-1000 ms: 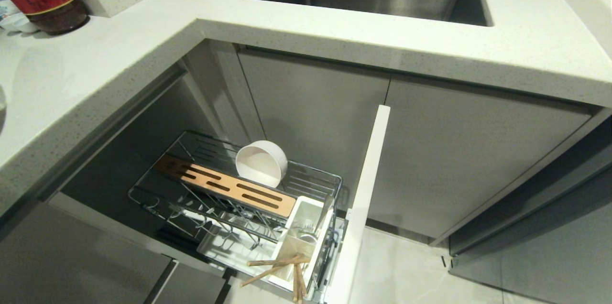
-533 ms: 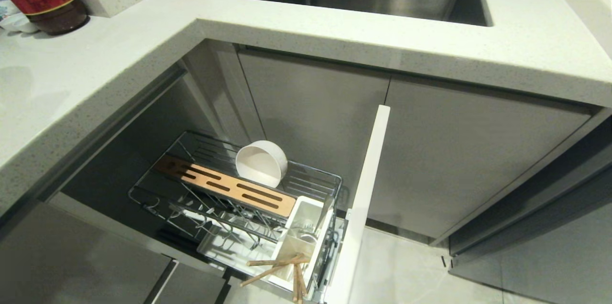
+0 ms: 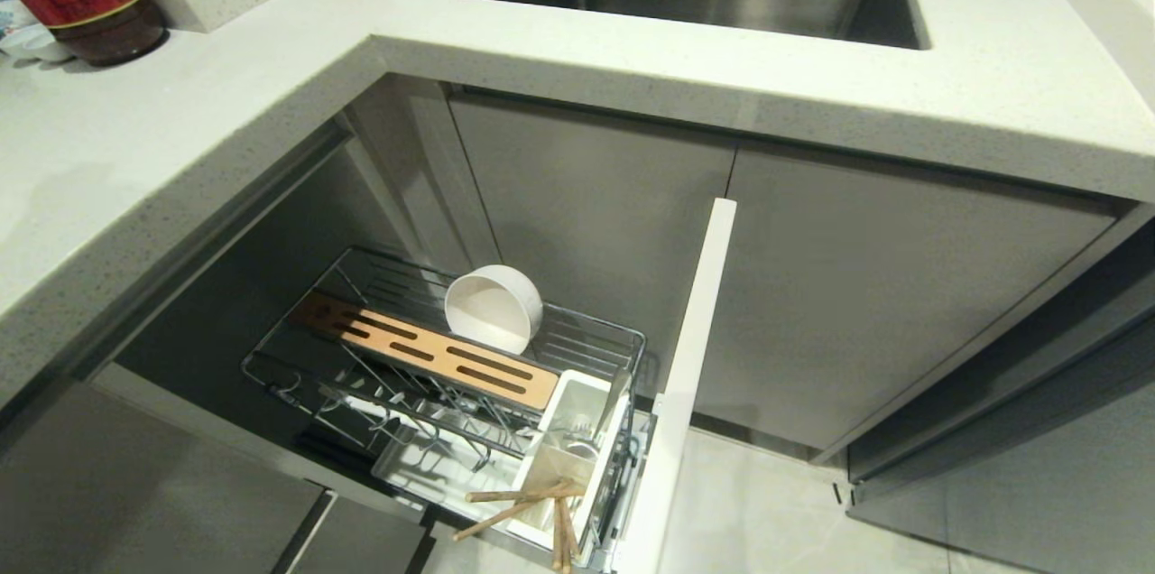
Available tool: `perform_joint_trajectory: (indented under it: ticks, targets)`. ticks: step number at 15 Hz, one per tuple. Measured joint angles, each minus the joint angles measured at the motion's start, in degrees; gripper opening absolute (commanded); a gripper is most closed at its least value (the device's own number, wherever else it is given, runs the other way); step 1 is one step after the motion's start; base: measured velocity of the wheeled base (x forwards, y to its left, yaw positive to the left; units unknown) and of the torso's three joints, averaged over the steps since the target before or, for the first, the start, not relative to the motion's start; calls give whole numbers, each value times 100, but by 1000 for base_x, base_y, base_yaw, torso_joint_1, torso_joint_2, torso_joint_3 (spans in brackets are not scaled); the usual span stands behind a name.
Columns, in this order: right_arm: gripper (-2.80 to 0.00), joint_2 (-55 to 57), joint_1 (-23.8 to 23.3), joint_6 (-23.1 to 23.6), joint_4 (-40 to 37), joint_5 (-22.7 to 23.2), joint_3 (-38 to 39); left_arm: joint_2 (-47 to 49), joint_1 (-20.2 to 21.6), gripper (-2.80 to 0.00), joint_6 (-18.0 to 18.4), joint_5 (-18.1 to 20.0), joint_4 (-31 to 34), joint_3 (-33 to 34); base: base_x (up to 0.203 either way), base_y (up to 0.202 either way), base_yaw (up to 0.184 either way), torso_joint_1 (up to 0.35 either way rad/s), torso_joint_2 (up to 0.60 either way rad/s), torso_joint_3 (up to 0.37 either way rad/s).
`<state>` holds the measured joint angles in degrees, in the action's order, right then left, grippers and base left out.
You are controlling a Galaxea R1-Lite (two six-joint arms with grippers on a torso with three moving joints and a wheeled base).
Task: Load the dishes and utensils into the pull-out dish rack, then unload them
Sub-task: Take the plate out of the cupboard, then take the bowl out of the cupboard
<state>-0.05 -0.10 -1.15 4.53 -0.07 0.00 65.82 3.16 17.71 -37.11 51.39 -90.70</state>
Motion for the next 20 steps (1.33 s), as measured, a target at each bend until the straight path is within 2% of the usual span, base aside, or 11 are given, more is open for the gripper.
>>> perform_joint_trajectory:
  ticks: [4, 11, 12, 18, 20]
  targets:
    - [-280, 0, 0, 2, 0, 0, 0, 613, 1, -280, 12, -195, 611, -326, 0, 0, 0, 0, 0, 0]
    - [-280, 0, 0, 0, 0, 0, 0, 1119, 144, -280, 6, -194, 669, -409, 0, 0, 0, 0, 0, 0]
    - [-280, 0, 0, 0, -2, 2, 0, 1127, 148, 0, 6, -191, 673, -416, 0, 0, 0, 0, 0, 0]
    - [-280, 0, 1, 0, -1, 1, 0, 1055, 117, 0, -29, -108, 654, -469, 0, 0, 0, 0, 0, 0]
    - [-280, 0, 0, 0, 0, 0, 0, 963, 73, 0, -120, 107, 647, -533, 0, 0, 0, 0, 0, 0]
